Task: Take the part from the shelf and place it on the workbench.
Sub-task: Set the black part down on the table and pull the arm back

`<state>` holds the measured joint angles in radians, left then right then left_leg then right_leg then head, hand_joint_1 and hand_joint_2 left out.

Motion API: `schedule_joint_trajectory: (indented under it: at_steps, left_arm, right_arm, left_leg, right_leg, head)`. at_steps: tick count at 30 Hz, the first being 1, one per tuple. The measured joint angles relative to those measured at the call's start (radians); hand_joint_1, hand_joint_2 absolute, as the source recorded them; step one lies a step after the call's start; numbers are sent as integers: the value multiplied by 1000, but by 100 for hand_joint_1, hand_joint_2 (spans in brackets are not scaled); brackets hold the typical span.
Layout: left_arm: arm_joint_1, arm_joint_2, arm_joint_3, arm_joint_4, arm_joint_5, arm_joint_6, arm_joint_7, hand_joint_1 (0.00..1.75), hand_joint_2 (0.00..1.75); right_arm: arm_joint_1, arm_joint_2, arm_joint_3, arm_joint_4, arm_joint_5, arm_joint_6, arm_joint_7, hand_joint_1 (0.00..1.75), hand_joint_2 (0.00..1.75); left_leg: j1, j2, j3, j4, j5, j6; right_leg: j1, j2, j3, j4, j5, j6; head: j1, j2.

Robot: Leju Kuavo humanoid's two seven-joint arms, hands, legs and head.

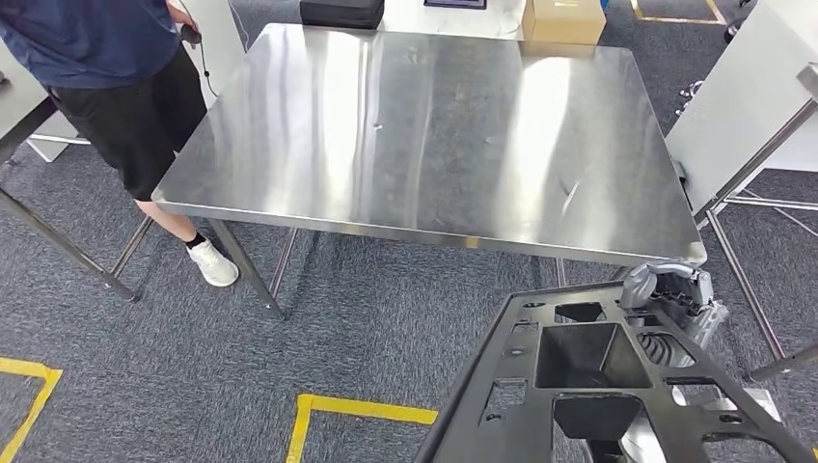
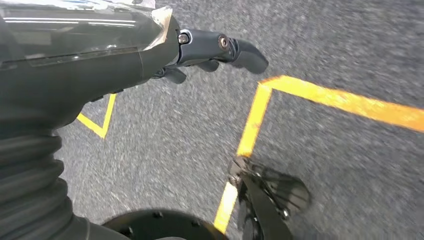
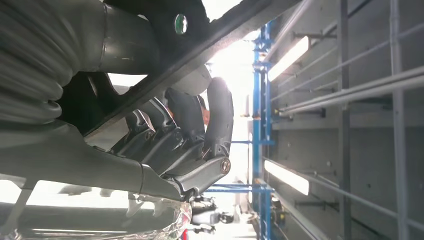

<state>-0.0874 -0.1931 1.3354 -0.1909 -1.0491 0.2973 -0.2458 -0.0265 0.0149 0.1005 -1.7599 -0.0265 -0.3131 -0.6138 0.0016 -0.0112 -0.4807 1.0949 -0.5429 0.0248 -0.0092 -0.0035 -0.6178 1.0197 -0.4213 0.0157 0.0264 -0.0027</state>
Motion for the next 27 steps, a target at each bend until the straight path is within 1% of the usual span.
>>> schedule_joint_trajectory:
  at_steps: [1, 2, 3, 4, 5, 6, 7, 8, 9, 10, 11, 12, 13, 14, 15, 16, 17, 18, 19, 20, 21, 22, 23, 24, 25, 26, 27]
  left_arm:
    - [-2, 0, 0, 0, 0, 0, 0, 0, 175]
    - [-4, 0, 0, 0, 0, 0, 0, 0, 175]
    - [-4, 0, 0, 0, 0, 0, 0, 0, 175]
    - [-3, 0, 0, 0, 0, 0, 0, 0, 175]
    - [-2, 0, 0, 0, 0, 0, 0, 0, 175]
    - [-1, 1, 0, 0, 0, 0, 0, 0, 175]
    - [0, 1, 0, 0, 0, 1, 0, 0, 175]
    - [0, 2, 0, 0, 0, 1, 0, 0, 175]
    - [0, 2, -1, 0, 0, 1, 0, 0, 175]
    - [0, 2, -1, 0, 0, 2, 0, 0, 175]
    - [-1, 2, -1, 0, 0, 2, 0, 0, 175]
    - [-1, 1, 0, 0, 0, 2, 1, 0, 175]
    - [-2, 1, 0, 0, 0, 3, 1, 0, 175]
    - [-1, 0, 0, 0, 1, 3, 1, 0, 175]
    - [0, 0, 0, 0, 1, 3, 1, 0, 175]
    - [0, 0, 0, -1, 1, 4, 1, 0, 175]
    - [-1, 0, 0, -1, 1, 4, 1, 0, 175]
    - [-1, 0, 0, -1, 1, 5, 1, 0, 175]
    - [-2, 0, 0, -1, 1, 5, 1, 0, 175]
    - [-1, 0, 0, -1, 1, 5, 1, 0, 175]
    - [0, 0, 0, -1, 0, 5, 1, 0, 175]
    - [1, 0, 0, -1, -1, 4, 1, 0, 175]
    - [2, 1, 0, -1, -2, 3, 0, 0, 175]
    - [2, 0, 0, -1, -4, 0, 0, 0, 175]
    - [3, 0, 0, -1, -6, -2, 0, 0, 175]
    - [3, 0, -1, -1, -7, -3, -1, 0, 175]
    - [3, -1, -1, -1, -7, -5, -1, 0, 175]
  right_arm:
    - [-1, 0, 0, 0, 0, 0, 0, 175, 175]
    - [0, 1, 0, 0, 0, 0, 0, 175, 175]
    - [1, 1, 0, 0, 1, 1, 0, 175, 175]
    - [2, 1, 0, 0, 1, 2, 0, 175, 175]
    - [4, 2, -1, 0, 1, 2, 0, 175, 175]
    - [5, 2, -1, 0, 1, 3, 0, 175, 175]
    - [6, 2, -1, 0, 0, 3, 0, 175, 175]
    - [6, 2, -1, 0, 0, 3, 0, 175, 175]
    - [5, 2, -1, 1, 0, 3, 0, 175, 175]
    - [5, 2, -2, 1, 0, 3, 0, 175, 175]
    - [4, 2, -2, 1, 0, 4, 0, 175, 175]
    - [3, 2, -2, 1, -1, 4, 0, 175, 175]
    - [2, 2, -2, 1, -1, 5, 0, 175, 175]
    - [2, 1, -2, 1, -1, 5, 0, 175, 175]
    - [3, 1, -2, 1, -1, 6, 0, 175, 175]
    - [2, 1, -2, 1, -1, 6, 0, 175, 175]
    - [2, 0, -2, 2, -1, 6, 0, 175, 175]
    - [2, 0, -2, 2, -1, 6, 0, 175, 175]
    - [3, 0, -2, 2, -1, 6, 0, 175, 175]
    - [4, -1, -2, 3, -2, 6, 0, 175, 175]
    - [6, -1, -3, 4, -2, 6, 0, 175, 175]
    - [8, -1, -3, 4, -2, 5, 0, 175, 175]
    - [10, -1, -3, 4, -2, 5, 0, 175, 175]
    - [15, -2, -3, 4, -2, 4, 0, 175, 175]
    - [20, -2, -3, 3, -2, 3, 0, 175, 175]
    - [24, -2, -3, 3, -2, 3, 0, 175, 175]
    - [28, -3, -3, 0, -2, 2, 1, 175, 175]
  left_leg:
    - [1, 2, -36, 57, 7, -4]
    - [2, 4, -80, 118, -1, -8]
    - [4, 4, -123, 169, -26, -11]
    - [5, 5, -163, 202, -64, -14]
    - [6, 5, -193, 211, -100, -17]
    - [8, 6, -212, 199, -119, -18]
    - [8, 7, -219, 164, -111, -19]
    - [9, 8, -215, 111, -72, -19]
    - [9, 10, -207, 56, -16, -18]
    - [8, 12, -197, 14, 21, -15]
    - [6, 13, -188, -11, 45, -11]
    - [5, 14, -182, -21, 49, -5]
    - [5, 12, -172, -24, 41, 3]
    - [6, 11, -159, -30, 54, 12]
    - [7, 11, -145, -35, 64, 21]
    - [7, 12, -130, -37, 71, 29]
    - [6, 13, -118, -38, 72, 36]
    - [4, 12, -111, -39, 65, 40]
    - [2, 10, -104, -39, 58, 43]
    - [-1, 7, -96, -40, 49, 45]
    - [-4, 4, -85, -40, 38, 47]
    - [-7, 1, -73, -40, 27, 48]
    - [-12, -2, -58, -41, 15, 48]
    - [-14, -4, -45, -43, 4, 49]
    - [-16, -7, -32, -45, -7, 48]
    - [-15, -8, -21, -49, -16, 44]
    - [-14, -9, -10, -51, -20, 40]
  right_leg:
    - [-3, 1, 14, -2, -9, -9]
    - [-4, 1, 25, -4, -20, -16]
    - [-4, 2, 37, -4, -31, -20]
    - [-4, 4, 51, -5, -45, -22]
    - [-4, 6, 66, -5, -58, -21]
    - [-5, 8, 84, -5, -71, -20]
    - [-6, 9, 102, -5, -86, -18]
    - [-7, 9, 118, -6, -100, -15]
    - [-7, 10, 135, -6, -115, -11]
    - [-5, 11, 148, -7, -131, -5]
    - [-2, 12, 161, -12, -145, 0]
    - [1, 14, 175, -11, -150, 9]
    - [2, 15, 185, -12, -153, 17]
    - [2, 14, 194, -6, -153, 24]
    - [1, 13, 195, 17, -151, 30]
    - [0, 12, 178, 53, -156, 32]
    - [-1, 11, 147, 105, -165, 32]
    - [-2, 10, 104, 164, -180, 28]
    - [-2, 10, 58, 214, -201, 24]
    - [-1, 10, 19, 240, -223, 20]
    - [-1, 10, -7, 238, -235, 17]
    - [1, 10, -19, 206, -231, 18]
    - [4, 10, -20, 153, -203, 21]
    - [9, 11, -12, 102, -148, 25]
    - [14, 10, -4, 62, -100, 24]
    - [20, 9, 6, 38, -64, 19]
    - [25, 8, 16, 27, -46, 9]
  head:
    - [-2, 0]
    - [-3, 0]
    - [-4, 0]
    - [-4, 0]
    - [-5, 0]
    - [-5, 0]
    - [-5, 0]
    - [-6, 0]
    - [-7, 0]
    - [-8, 0]
    - [-9, 0]
    - [-9, 0]
    - [-10, 0]
    - [-10, 0]
    - [-7, 0]
    - [-4, 0]
    - [-1, 0]
    - [3, 0]
    - [3, 0]
    - [4, 0]
    - [5, 0]
    - [5, 0]
    - [6, 0]
    - [5, 0]
    - [3, 0]
    - [1, 0]
    - [-1, 0]
